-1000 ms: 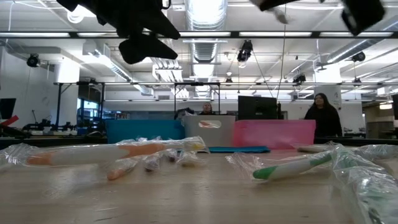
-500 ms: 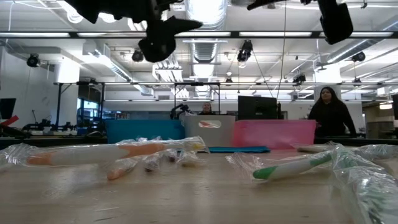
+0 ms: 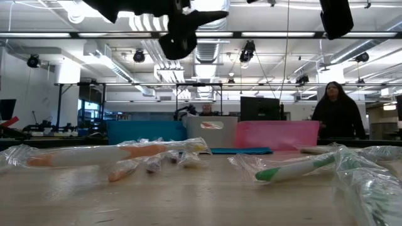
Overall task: Pick & Place Toothbrushes
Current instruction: Put the green toothbrush into the blue bin
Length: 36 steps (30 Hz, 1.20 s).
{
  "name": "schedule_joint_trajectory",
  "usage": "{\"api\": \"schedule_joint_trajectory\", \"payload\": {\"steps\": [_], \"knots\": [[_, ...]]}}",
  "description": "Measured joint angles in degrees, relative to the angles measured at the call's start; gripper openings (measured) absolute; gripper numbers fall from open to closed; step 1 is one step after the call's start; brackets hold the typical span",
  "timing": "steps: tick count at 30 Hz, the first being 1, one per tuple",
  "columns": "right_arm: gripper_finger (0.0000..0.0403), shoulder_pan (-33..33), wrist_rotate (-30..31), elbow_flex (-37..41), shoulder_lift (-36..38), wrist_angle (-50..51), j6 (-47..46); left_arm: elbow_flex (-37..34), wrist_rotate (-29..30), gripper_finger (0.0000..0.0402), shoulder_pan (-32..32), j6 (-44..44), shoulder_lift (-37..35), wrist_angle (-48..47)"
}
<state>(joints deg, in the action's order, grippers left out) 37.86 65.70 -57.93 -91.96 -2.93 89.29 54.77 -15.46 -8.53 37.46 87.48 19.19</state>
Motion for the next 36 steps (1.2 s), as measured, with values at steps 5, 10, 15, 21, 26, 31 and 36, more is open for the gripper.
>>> {"api": "schedule_joint_trajectory", "payload": {"steps": [5,10,15,21,26,31,36], "knots": [[0.0018,0.0,-0.1,0.0,0.0,-2.3,1.0,3.7,-2.0,0.0236,0.3,0.5,3.8,-0.8],[0.0018,-0.1,-0.1,0.0,0.0,-2.2,0.9,6.6,-3.0,0.0236,0.8,0.5,5.9,-0.8],[0.0018,-0.1,-0.1,0.0,0.0,-2.2,0.9,8.1,-3.1,0.0227,1.1,1.2,7.3,-1.2],[0.0018,-0.1,-0.1,0.0,0.0,-2.1,0.9,7.9,-3.1,0.0183,1.3,1.9,7.3,-1.3],[0.0018,-0.1,-0.1,0.0,0.0,-2.1,0.9,7.9,-3.1,0.0127,1.3,1.2,7.3,-0.7],[0.0019,-0.1,0.0,0.1,0.0,-1.9,1.1,7.9,-3.2,0.0059,1.3,0.2,7.3,-0.8],[0.0045,-0.1,0.1,0.1,0.0,-2.1,1.0,7.9,-3.2,0.003,1.4,-0.1,7.3,-1.0]]}}
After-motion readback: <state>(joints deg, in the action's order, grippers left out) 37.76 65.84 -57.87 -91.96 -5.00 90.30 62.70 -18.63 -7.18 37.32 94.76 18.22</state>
